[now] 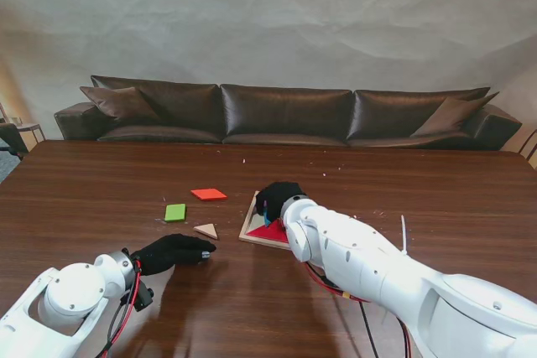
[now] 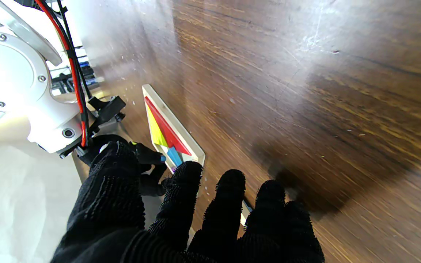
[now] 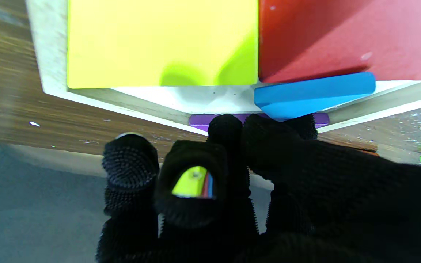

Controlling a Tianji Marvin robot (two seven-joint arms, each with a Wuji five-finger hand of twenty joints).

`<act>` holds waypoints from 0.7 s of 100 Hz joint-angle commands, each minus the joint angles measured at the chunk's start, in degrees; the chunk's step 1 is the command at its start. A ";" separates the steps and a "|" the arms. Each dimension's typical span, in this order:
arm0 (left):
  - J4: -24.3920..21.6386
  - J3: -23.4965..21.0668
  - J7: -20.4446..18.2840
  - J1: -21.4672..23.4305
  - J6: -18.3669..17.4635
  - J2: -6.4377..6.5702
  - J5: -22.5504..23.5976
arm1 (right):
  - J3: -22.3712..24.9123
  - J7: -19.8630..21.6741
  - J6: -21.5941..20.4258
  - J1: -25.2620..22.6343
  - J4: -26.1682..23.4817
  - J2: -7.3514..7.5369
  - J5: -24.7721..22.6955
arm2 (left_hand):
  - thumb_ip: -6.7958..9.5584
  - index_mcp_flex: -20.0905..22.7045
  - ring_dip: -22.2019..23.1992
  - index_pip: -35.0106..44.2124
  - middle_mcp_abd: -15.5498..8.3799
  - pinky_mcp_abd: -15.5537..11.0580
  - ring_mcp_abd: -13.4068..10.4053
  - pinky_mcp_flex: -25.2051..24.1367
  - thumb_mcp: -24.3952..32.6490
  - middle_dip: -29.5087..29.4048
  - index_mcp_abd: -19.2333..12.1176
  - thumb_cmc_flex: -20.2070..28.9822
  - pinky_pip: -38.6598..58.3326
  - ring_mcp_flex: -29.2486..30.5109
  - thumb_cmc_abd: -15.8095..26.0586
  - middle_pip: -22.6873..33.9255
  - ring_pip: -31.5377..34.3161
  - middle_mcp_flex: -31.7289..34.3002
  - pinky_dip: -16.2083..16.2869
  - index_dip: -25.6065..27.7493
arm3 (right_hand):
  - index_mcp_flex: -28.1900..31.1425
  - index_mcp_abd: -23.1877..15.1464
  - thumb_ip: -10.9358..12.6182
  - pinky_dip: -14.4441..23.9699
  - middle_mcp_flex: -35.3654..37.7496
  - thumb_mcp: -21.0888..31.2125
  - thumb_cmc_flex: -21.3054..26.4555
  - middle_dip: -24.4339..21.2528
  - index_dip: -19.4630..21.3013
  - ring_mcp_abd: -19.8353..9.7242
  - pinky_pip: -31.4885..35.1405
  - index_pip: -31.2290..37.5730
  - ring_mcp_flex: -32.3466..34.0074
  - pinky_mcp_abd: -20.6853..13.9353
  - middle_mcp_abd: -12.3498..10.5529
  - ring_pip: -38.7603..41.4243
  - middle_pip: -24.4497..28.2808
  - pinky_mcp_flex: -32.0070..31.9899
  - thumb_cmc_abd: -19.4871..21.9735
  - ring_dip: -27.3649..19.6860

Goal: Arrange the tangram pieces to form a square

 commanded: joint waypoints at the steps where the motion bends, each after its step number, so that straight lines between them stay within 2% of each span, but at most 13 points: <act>1: 0.59 0.35 -1.54 0.78 0.55 0.02 0.14 | -0.22 1.47 0.19 0.00 0.65 0.04 -0.03 | 1.68 0.75 0.74 0.18 -0.31 12.72 3.24 2.08 -1.35 0.65 -0.07 0.52 2.10 1.47 2.59 0.22 0.25 0.61 0.37 0.22 | -0.95 2.20 -0.93 1.02 -1.56 0.57 -1.24 0.65 -0.61 -0.81 3.07 -0.66 1.63 -0.59 -1.07 0.67 1.07 -0.62 1.59 -0.23; 70: 0.81 0.53 -1.62 0.64 0.47 0.04 0.18 | -0.23 2.93 1.71 0.89 2.34 0.92 0.03 | 1.69 0.83 0.73 0.21 -0.29 12.72 3.23 2.07 -1.34 0.67 -0.08 0.51 2.09 1.46 2.66 0.24 0.24 0.71 0.37 0.24 | -0.10 2.66 -0.95 0.95 -0.73 0.42 -1.04 0.55 -0.45 -0.66 3.12 -0.27 1.61 -0.56 -1.14 1.07 1.25 -0.41 1.81 -0.07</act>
